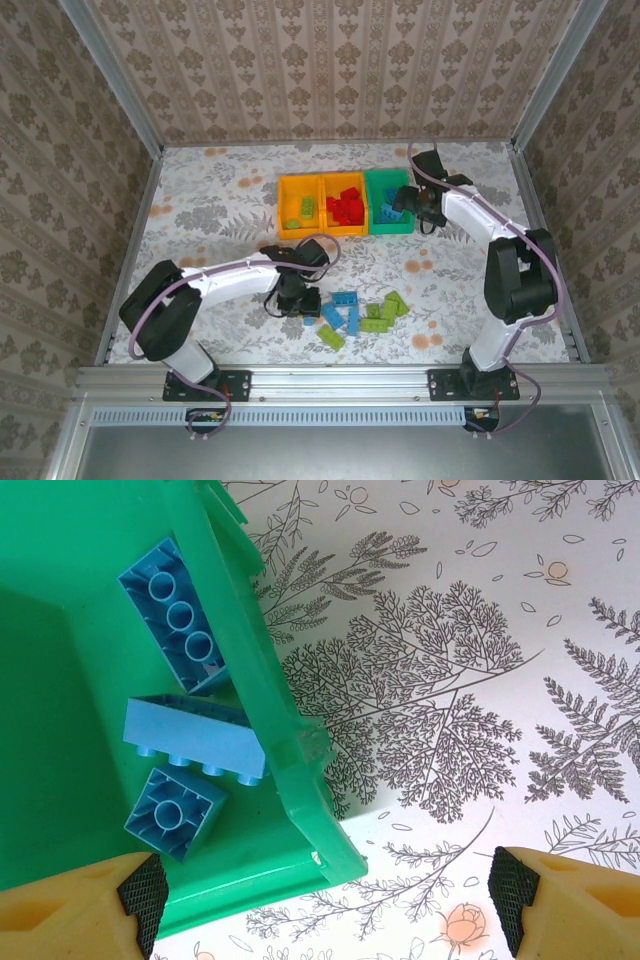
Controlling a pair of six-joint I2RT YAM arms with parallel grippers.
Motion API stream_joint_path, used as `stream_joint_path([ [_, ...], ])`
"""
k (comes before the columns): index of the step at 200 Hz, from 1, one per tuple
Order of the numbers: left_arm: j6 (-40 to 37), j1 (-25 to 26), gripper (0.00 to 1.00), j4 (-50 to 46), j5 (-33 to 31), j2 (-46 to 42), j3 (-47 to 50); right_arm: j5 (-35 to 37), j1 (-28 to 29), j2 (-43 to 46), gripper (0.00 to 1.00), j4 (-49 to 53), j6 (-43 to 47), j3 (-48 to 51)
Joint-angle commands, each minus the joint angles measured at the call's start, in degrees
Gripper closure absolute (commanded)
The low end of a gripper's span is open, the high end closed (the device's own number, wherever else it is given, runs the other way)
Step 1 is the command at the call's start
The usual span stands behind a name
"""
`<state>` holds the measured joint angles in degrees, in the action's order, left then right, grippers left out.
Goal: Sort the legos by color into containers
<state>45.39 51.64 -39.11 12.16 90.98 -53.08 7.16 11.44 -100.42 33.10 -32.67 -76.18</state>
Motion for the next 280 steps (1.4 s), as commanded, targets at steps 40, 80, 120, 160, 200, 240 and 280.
stream_joint_path([
  [40, -5.42, -2.74, 0.76, -5.81, -7.16, -3.37, -5.12, -2.18, 0.23, 7.58, 0.14, -0.52, 0.10, 9.37],
  [80, -11.55, -3.78, 0.76, -4.67, -8.73, -1.01, -16.35, -2.83, 0.40, 13.57, 0.14, 0.83, -2.62, 17.58],
  [120, -18.06, -4.18, 0.76, -0.28, -6.53, 7.13, -29.44, -5.98, 0.40, 18.03, 0.15, 0.57, -5.16, 23.49],
  [160, -24.46, -4.60, 0.76, 4.04, -0.53, 18.27, -44.22, -7.91, 1.17, 22.65, 0.15, -0.30, -7.73, 29.37],
  [200, -27.86, -5.47, 0.76, 3.30, 4.92, 32.41, -62.16, -8.01, 4.42, 26.40, 0.16, -0.15, -10.67, 33.14],
  [240, -26.48, -7.18, 0.76, 2.55, 9.21, 42.90, -73.60, -7.22, 9.10, 30.79, 0.18, 1.33, -14.52, 35.87],
  [280, -23.51, -8.79, 0.76, 6.81, 11.30, 47.12, -75.77, -4.76, 18.38, 34.73, 0.22, 4.47, -20.61, 37.60],
])
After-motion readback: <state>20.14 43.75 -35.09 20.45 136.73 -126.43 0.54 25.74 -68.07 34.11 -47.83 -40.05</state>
